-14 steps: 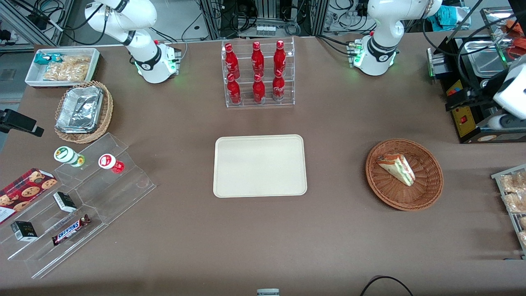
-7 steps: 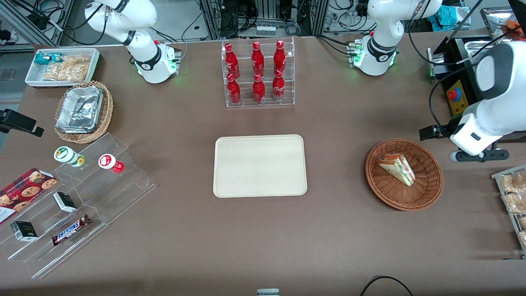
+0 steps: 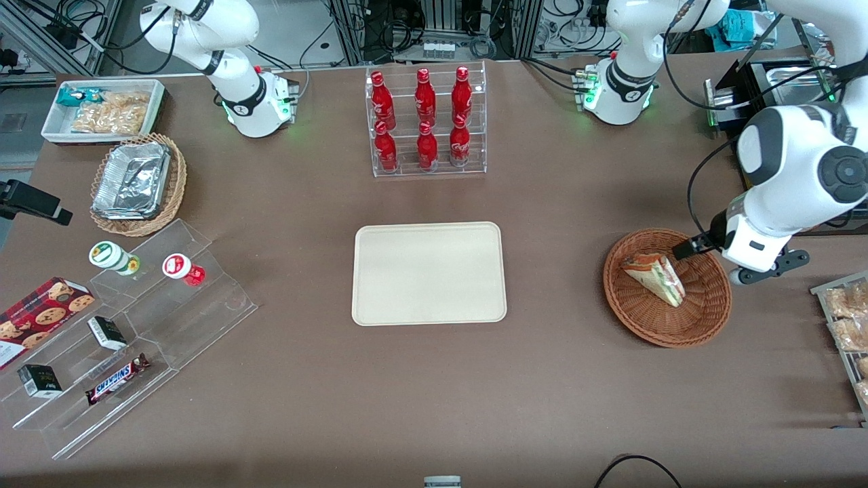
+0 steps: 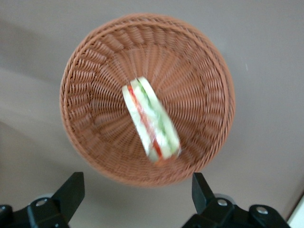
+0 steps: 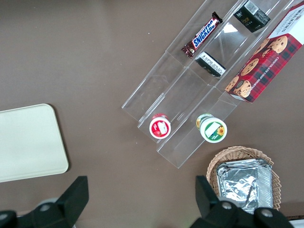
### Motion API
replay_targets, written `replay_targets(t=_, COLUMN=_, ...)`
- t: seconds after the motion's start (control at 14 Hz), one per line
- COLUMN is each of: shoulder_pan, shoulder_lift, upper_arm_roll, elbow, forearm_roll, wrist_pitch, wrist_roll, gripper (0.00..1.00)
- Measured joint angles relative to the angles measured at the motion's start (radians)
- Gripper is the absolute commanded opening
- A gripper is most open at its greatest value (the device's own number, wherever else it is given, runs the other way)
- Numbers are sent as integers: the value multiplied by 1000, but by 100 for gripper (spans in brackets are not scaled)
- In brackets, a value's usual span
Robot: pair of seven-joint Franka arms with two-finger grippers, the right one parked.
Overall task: Place sandwich from basket to tray
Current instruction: 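Lower the left gripper and close it on the wrapped sandwich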
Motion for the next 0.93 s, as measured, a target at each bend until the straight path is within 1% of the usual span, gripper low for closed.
replay_targets(t=0.14, shoulder_pan=-3, shoulder_lift=18, upper_arm_roll=-2, elbow=-66, forearm_roll=0, wrist_pitch=138, wrist_roll=-181, gripper=100)
replay_targets(t=0.21, shoulder_pan=-4, shoulder_lift=36, upper_arm_roll=-4, elbow=-84, forearm_roll=0, wrist_pitch=180, wrist_roll=-267, gripper=100)
replay_targets(t=0.36, shoulder_pan=-7, shoulder_lift=77, upper_arm_roll=-6, elbow=-91, forearm_roll=0, wrist_pitch=212, wrist_roll=-365, gripper=100)
replay_targets(t=0.64, shoulder_pan=-7, shoulder_lift=129, upper_arm_roll=-6, elbow=-90, forearm_roll=0, wrist_pitch=219, wrist_roll=-465, gripper=100)
replay_targets(t=0.93, shoulder_pan=-7, shoulder_lift=170, upper_arm_roll=-6, elbow=-87, forearm_roll=-3, wrist_pitch=225, wrist_roll=-480, gripper=100)
